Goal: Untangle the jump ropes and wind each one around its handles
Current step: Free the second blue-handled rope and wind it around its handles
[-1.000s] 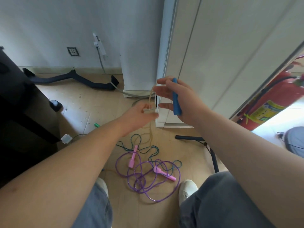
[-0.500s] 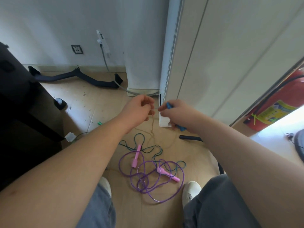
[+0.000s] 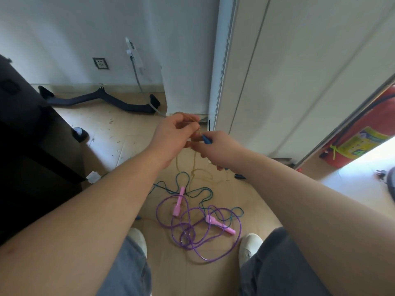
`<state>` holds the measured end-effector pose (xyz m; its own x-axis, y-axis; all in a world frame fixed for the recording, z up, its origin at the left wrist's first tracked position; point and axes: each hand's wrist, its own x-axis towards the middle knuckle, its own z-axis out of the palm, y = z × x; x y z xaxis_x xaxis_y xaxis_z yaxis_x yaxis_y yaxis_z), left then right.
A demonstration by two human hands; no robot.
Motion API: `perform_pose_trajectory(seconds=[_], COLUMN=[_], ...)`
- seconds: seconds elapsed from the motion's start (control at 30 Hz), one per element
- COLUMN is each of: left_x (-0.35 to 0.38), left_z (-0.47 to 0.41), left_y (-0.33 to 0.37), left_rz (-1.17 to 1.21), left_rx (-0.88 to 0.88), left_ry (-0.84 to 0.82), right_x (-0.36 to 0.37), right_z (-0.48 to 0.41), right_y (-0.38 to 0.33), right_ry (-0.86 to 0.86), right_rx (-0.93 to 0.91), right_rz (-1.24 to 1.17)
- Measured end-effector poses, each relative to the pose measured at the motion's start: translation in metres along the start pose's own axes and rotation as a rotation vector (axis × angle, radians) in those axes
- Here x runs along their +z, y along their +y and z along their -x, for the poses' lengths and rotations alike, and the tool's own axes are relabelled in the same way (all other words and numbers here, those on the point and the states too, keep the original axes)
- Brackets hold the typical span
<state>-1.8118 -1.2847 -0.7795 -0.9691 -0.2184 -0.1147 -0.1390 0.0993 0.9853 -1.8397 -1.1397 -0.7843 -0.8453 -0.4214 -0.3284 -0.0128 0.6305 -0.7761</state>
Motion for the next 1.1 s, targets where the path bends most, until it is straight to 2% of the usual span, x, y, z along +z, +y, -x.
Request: perform_pose_trajectory(seconds=[0.13,0.23,0.33,0.4,0.5,0.6,0.7,0.9,1.1], left_x=[-0.003,-0.005,-0.001,0.002,0.002,0.000,0.002,0.004,0.006], left_z=[-0.002,0.002,0.012,0.013,0.010,0.011,0.015,0.012,0.009], left_y=[-0.001,-0.002,-0.009,-0.015,-0.023,-0.030,-0.035,-0.053,-0.057], left_rz=[-0.084,-0.189,-0.481,-0.604,-0.567,-0.436,-0.404,-0.540,-0.526], left_rx=[-0.036,-0.256,-0.365,-0.372,-0.425,-0.548,-0.628,-0.609,-0.480], left_ry=[0.030,-0.131,-0.259,-0.200,-0.107,-0.208,-0.308,-0.344,-0.289], right_x=[-0.001,-0.008,-0.015,-0.019,-0.023,-0.026,-0.028,-0.038,-0.039], right_z=[0.003,0.003,0.006,0.008,0.011,0.015,0.020,0.028,0.031], right_y=[-0.005,-0.007,-0.009,-0.011,-0.014,-0.016,-0.018,-0.021,-0.019], right_ry=[0.041,0.057,0.053,0.050,0.004,-0.057,-0.103,-0.168,-0.168], right_rx=[0.018,0.081,0.163,0.198,0.220,0.200,0.156,0.056,0.028], right_rz=[-0.101,-0.329,-0.555,-0.645,-0.767,-0.850,-0.911,-1.125,-1.066])
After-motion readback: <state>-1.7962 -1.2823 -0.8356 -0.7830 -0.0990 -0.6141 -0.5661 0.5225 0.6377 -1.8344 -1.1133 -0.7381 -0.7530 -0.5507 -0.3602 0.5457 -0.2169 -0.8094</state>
